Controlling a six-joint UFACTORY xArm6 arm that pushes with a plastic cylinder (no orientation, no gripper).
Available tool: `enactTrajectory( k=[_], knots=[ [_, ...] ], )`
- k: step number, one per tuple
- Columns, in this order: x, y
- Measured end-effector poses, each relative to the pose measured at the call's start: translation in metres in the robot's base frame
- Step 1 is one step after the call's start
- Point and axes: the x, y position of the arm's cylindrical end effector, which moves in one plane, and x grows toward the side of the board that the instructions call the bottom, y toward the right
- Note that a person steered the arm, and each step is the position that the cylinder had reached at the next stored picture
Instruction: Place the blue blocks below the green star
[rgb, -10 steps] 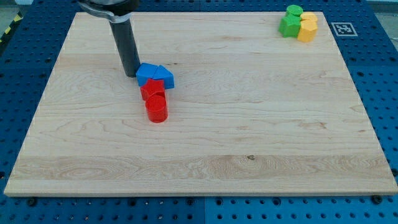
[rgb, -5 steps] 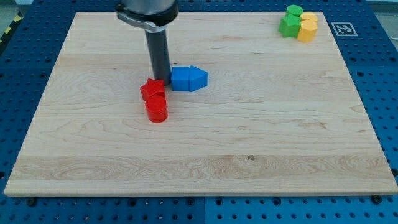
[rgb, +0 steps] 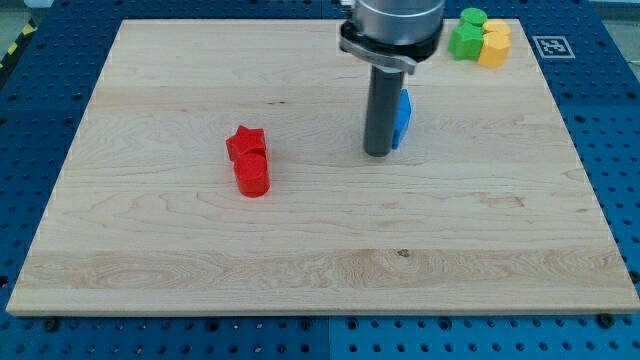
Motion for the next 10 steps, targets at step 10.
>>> enactTrajectory(
  k=[10],
  knots=[
    [-0.124,0.010]
  ],
)
